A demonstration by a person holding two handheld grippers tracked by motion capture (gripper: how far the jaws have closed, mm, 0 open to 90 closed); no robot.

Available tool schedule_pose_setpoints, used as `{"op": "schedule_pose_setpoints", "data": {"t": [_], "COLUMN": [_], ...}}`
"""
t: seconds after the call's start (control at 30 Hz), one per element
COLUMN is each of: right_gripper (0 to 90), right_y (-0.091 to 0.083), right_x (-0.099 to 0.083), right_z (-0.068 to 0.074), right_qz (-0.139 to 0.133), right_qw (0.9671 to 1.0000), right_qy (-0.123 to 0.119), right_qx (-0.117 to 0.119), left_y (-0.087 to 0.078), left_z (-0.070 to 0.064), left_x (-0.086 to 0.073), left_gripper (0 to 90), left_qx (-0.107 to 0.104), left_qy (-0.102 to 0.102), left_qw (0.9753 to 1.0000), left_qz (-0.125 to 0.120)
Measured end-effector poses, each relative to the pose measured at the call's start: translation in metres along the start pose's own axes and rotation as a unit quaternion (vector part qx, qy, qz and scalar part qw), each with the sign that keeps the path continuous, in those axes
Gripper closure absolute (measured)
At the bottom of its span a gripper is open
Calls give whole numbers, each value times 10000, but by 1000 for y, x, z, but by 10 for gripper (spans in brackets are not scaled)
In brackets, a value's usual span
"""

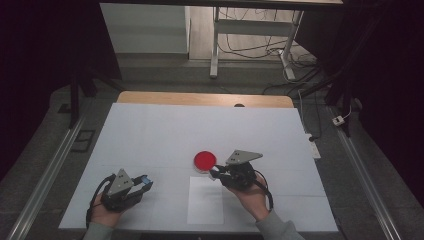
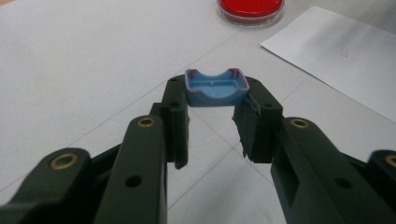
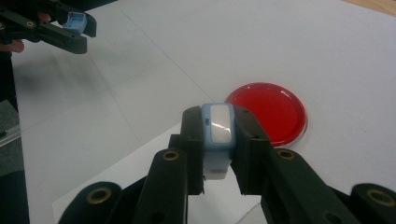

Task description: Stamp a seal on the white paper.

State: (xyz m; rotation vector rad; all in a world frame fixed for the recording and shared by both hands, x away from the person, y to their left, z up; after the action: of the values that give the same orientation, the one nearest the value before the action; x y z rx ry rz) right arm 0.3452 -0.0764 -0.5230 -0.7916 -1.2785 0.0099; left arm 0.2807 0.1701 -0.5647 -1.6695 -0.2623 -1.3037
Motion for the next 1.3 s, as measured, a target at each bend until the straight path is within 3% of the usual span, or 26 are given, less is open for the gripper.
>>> {"op": "schedule_pose_setpoints", "data": {"t": [1.3], "right_gripper": [755], "right_y": [3], "right_x": [-24], "right_z": [30], "right_qz": [371], "right_qw": [9984], "right_qy": [-246], "right_qx": [358], "left_y": [0], "left_z": [-1], "left_x": [0], "left_gripper": [659], "left_qx": [-4], "left_qy": [18], "left_qw": [10000], "left_qz": [8]}}
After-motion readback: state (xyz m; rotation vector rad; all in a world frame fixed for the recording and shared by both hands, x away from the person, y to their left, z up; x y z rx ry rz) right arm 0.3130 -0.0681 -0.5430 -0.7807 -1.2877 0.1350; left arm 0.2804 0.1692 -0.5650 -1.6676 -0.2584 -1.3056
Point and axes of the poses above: each handheld gripper's, and its own axes: y roughly forward along the jaws, x roughly out of its top, z roughly to its left, the point moved 9 cm from there along y, roughly forward along the jaws, and after that the axes turned 3 degrees about -z, right-handed, at the moved point
